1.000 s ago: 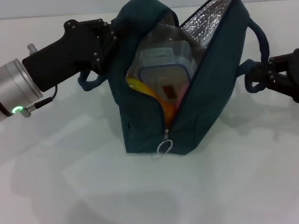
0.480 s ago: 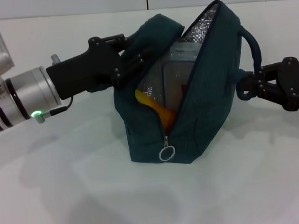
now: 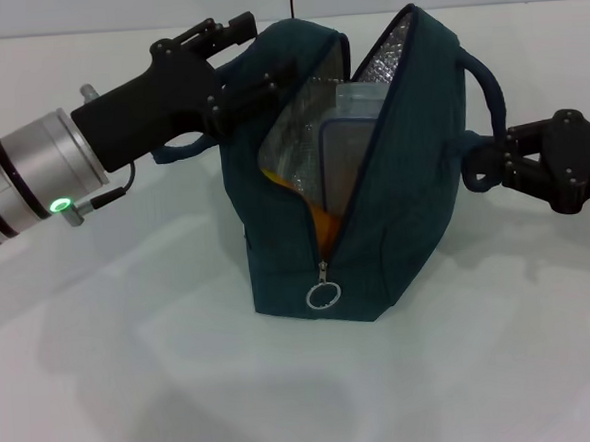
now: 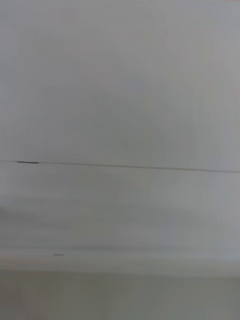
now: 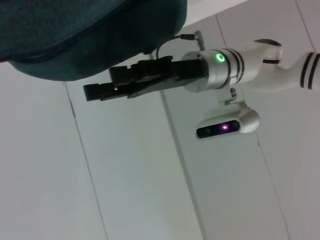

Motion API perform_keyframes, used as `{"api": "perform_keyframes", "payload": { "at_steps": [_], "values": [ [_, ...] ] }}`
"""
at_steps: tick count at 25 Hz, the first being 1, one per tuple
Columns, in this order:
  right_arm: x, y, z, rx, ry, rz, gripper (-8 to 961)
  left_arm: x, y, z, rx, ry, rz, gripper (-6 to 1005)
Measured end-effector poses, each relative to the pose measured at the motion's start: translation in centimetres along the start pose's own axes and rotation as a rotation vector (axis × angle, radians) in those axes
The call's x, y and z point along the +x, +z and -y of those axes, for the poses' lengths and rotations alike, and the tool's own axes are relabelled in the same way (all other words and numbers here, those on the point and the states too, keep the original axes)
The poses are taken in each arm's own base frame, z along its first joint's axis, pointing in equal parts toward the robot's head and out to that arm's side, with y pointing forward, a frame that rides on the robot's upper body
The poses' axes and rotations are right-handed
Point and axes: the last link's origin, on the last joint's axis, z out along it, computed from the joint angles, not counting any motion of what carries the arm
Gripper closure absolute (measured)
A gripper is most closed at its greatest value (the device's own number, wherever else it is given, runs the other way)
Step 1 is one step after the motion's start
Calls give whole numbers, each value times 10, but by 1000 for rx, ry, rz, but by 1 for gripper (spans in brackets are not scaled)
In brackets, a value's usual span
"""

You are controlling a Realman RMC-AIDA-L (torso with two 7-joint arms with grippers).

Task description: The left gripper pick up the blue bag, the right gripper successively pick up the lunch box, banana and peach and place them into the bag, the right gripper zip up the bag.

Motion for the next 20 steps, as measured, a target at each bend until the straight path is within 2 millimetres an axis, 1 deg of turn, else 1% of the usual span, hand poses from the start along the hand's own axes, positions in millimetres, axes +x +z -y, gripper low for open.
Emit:
{"api": "perform_keyframes", "payload": {
  "at_steps": [3,6,9,11,15,20],
  "values": [
    [0,3,1,6,6,-3,845,-2,0,-1,-3,23,6,416],
    [0,2,1,7,15,-4,836,-4,-2,-2,6,41,-5,329],
    [-2,0,2,16,9,5,826,-3,-13,-5,56,82,-99,243],
    [-4,1,2,13,5,10,820,-5,-18,-9,73,105,-141,245],
    [-5,1,3,16,-10,15,680,-9,-21,-19,61,141,-178,251],
    [-9,-8,1,58,-48,87,486,-18,-28,-33,56,201,-203,255]
  ]
}}
